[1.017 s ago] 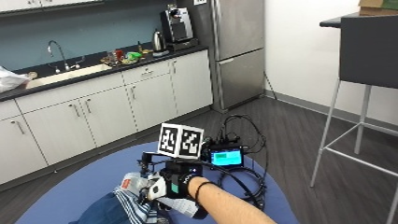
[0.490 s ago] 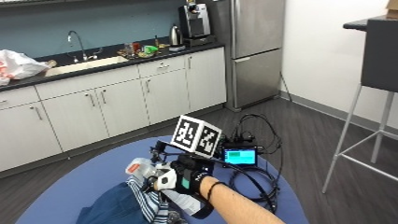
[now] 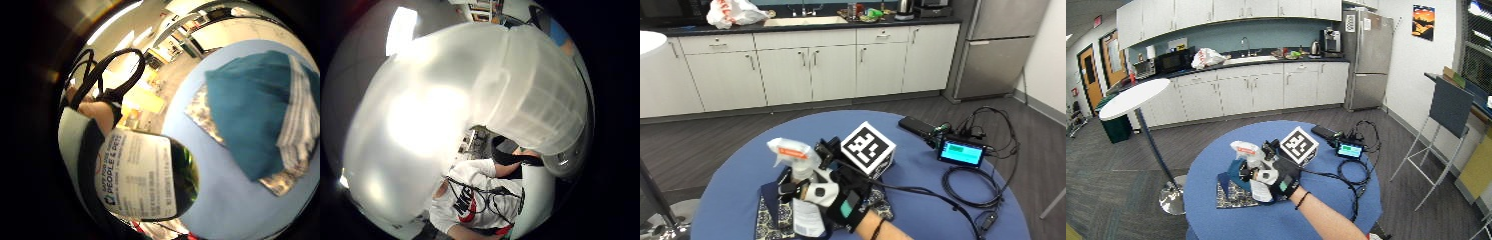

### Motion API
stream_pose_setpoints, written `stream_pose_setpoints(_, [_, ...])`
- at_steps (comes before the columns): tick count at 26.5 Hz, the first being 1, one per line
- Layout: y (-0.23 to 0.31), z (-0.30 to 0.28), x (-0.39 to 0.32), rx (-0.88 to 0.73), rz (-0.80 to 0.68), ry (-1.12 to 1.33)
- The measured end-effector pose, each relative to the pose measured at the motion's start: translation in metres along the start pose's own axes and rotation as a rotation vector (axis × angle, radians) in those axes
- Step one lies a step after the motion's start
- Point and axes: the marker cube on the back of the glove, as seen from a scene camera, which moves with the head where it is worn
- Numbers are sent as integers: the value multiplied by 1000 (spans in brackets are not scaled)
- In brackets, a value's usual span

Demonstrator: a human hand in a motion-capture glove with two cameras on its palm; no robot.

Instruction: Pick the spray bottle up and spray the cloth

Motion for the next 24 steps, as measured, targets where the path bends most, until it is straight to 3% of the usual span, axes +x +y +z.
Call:
stream_pose_setpoints(13, [-28, 106, 45, 5, 18, -47])
stream_pose_setpoints(19, [-25, 136, 36, -130, 39, 4])
stream_pose_setpoints(24, [-6, 143, 25, -253, -31, 54])
